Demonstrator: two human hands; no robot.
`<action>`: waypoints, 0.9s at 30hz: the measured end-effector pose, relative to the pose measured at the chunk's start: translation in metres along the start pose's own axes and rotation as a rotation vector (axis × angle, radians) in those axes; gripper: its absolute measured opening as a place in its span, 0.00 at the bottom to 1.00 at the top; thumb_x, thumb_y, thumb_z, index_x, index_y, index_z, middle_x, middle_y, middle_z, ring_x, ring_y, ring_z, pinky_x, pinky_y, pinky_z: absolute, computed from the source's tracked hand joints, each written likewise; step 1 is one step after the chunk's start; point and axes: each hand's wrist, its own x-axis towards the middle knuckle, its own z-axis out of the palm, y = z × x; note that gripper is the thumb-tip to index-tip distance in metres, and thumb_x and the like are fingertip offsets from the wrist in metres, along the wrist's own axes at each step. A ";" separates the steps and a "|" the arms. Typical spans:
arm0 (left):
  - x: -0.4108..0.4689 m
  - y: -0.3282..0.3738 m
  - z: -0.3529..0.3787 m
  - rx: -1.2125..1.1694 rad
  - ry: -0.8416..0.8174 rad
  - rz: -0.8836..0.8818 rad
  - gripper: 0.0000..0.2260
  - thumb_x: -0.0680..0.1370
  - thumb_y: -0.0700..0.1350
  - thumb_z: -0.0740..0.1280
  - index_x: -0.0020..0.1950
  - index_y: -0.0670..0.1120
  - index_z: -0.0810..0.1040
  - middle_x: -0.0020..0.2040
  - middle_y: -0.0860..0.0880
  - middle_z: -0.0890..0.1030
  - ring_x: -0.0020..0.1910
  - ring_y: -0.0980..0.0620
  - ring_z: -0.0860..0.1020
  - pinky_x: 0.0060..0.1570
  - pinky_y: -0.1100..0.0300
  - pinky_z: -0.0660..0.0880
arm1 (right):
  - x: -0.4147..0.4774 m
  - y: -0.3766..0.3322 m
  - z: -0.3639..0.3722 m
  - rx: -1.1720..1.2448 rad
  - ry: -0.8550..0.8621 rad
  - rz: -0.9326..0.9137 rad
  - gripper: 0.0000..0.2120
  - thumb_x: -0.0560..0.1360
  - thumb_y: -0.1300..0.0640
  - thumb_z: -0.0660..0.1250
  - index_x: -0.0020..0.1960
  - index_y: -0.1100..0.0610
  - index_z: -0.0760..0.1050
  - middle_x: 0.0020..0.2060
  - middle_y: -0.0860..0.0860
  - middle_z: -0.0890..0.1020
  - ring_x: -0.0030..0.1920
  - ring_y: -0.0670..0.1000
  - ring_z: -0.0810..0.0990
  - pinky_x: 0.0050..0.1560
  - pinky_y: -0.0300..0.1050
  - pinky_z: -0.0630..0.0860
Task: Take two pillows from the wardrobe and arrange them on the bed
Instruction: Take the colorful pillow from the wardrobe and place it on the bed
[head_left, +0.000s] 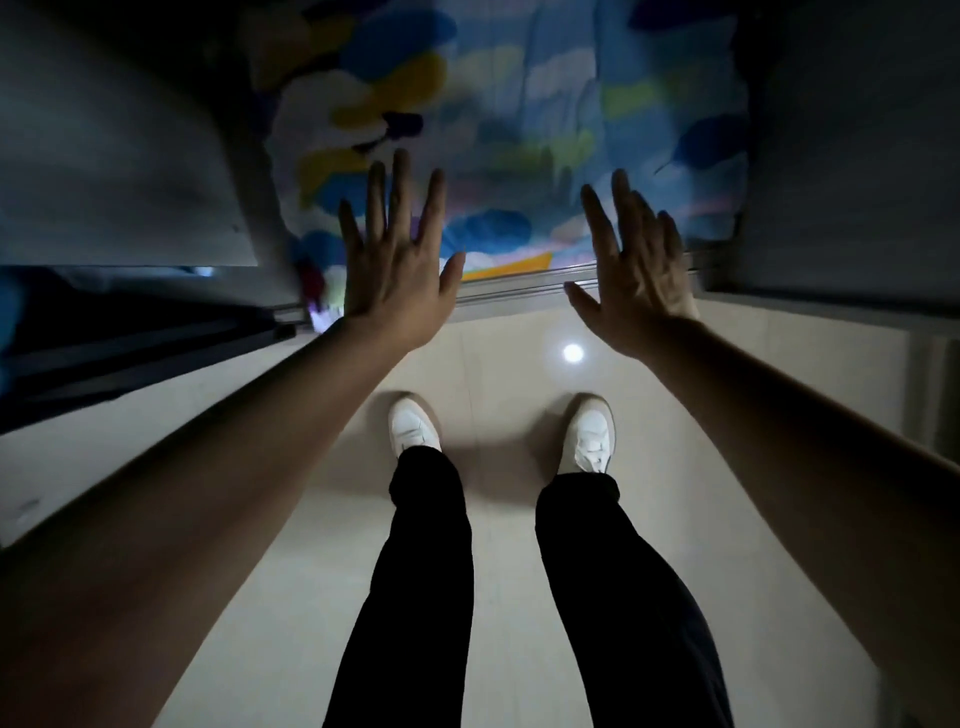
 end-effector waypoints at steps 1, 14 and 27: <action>0.007 -0.003 0.024 0.006 -0.013 0.010 0.33 0.79 0.58 0.58 0.80 0.48 0.51 0.80 0.40 0.49 0.78 0.37 0.51 0.72 0.33 0.54 | 0.010 0.004 0.020 -0.006 -0.015 0.003 0.43 0.76 0.45 0.67 0.81 0.55 0.45 0.80 0.61 0.46 0.78 0.63 0.52 0.76 0.63 0.53; 0.083 -0.014 0.206 0.079 -0.030 0.008 0.39 0.74 0.61 0.64 0.79 0.56 0.48 0.80 0.42 0.52 0.77 0.32 0.51 0.65 0.20 0.49 | 0.110 0.040 0.164 -0.230 0.049 0.050 0.54 0.68 0.35 0.72 0.81 0.53 0.44 0.79 0.62 0.49 0.78 0.67 0.47 0.75 0.69 0.47; 0.078 -0.034 0.061 0.147 -0.217 0.099 0.30 0.75 0.38 0.63 0.76 0.45 0.59 0.71 0.39 0.67 0.69 0.37 0.67 0.63 0.42 0.69 | 0.094 -0.019 0.059 -0.106 -0.036 -0.008 0.28 0.78 0.53 0.61 0.76 0.57 0.60 0.70 0.57 0.69 0.68 0.62 0.68 0.59 0.56 0.67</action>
